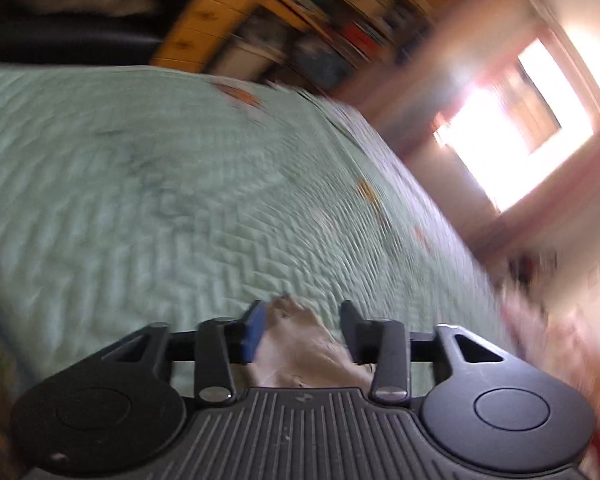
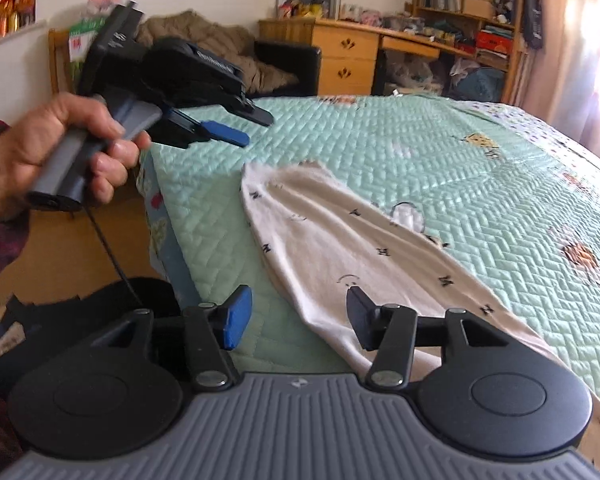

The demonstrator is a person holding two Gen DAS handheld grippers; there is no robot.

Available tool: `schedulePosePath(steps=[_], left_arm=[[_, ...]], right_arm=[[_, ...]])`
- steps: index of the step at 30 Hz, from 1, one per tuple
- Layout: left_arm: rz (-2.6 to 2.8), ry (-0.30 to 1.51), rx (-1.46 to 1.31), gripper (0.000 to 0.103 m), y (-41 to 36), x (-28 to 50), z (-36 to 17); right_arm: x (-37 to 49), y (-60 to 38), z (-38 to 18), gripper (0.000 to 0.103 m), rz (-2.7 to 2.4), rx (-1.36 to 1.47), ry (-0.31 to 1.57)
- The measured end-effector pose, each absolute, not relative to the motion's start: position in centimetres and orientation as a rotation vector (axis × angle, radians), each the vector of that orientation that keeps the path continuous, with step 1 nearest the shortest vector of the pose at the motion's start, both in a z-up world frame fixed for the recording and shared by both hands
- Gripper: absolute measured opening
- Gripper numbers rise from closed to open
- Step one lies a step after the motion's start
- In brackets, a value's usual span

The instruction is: Fold clothes

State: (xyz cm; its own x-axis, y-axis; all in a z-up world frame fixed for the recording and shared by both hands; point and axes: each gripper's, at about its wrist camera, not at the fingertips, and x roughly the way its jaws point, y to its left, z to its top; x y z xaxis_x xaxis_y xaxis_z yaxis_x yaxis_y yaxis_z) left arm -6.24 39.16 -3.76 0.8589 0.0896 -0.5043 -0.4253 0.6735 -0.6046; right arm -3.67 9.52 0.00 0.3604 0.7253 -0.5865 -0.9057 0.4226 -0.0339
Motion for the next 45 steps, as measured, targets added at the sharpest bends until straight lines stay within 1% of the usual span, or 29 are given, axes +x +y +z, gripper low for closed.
schedulePosePath(steps=[3, 11, 17, 25, 30, 32, 34, 36, 38, 44, 45], left_arm=[[0.255, 0.508, -0.679, 0.05, 39.0, -4.1, -3.6], [0.086, 0.561, -0.803, 0.05, 41.0, -1.1, -4.7], [0.095, 0.649, -0.748, 0.053, 41.0, 0.8, -5.0], [0.106, 0.709, -0.715, 0.055, 42.0, 2.0, -6.0], [0.039, 0.747, -0.713, 0.063, 42.8, 2.8, -6.3], [0.01, 0.767, -0.701, 0.063, 43.0, 3.1, -6.2], [-0.011, 0.788, -0.682, 0.061, 43.0, 3.3, -6.1], [-0.017, 0.81, -0.637, 0.05, 42.7, 3.4, -5.9], [-0.033, 0.826, -0.583, 0.049, 42.1, 3.4, -5.7], [-0.046, 0.855, -0.42, 0.048, 40.0, 3.7, -5.3], [-0.038, 0.856, -0.4, 0.045, 39.7, 3.7, -5.2]], right_arm=[[-3.4, 7.6, 0.4, 0.055, 1.045, -0.353, 0.541], [-2.4, 3.8, 0.0, 0.057, 0.949, -0.279, 0.593], [-1.8, 3.2, -0.3, 0.057, 0.93, -0.259, 0.599], [-1.6, 3.1, -0.7, 0.058, 0.928, -0.266, 0.611], [-1.5, 3.0, -0.7, 0.058, 0.919, -0.266, 0.613], [-1.5, 3.0, -0.7, 0.058, 0.914, -0.266, 0.614], [-1.4, 2.9, -0.8, 0.059, 0.908, -0.269, 0.618], [-1.4, 2.9, -0.9, 0.059, 0.901, -0.272, 0.623], [-1.3, 2.8, -1.0, 0.059, 0.895, -0.273, 0.628], [-1.2, 2.8, -1.2, 0.059, 0.88, -0.282, 0.638], [-1.2, 2.8, -1.2, 0.059, 0.88, -0.285, 0.637]])
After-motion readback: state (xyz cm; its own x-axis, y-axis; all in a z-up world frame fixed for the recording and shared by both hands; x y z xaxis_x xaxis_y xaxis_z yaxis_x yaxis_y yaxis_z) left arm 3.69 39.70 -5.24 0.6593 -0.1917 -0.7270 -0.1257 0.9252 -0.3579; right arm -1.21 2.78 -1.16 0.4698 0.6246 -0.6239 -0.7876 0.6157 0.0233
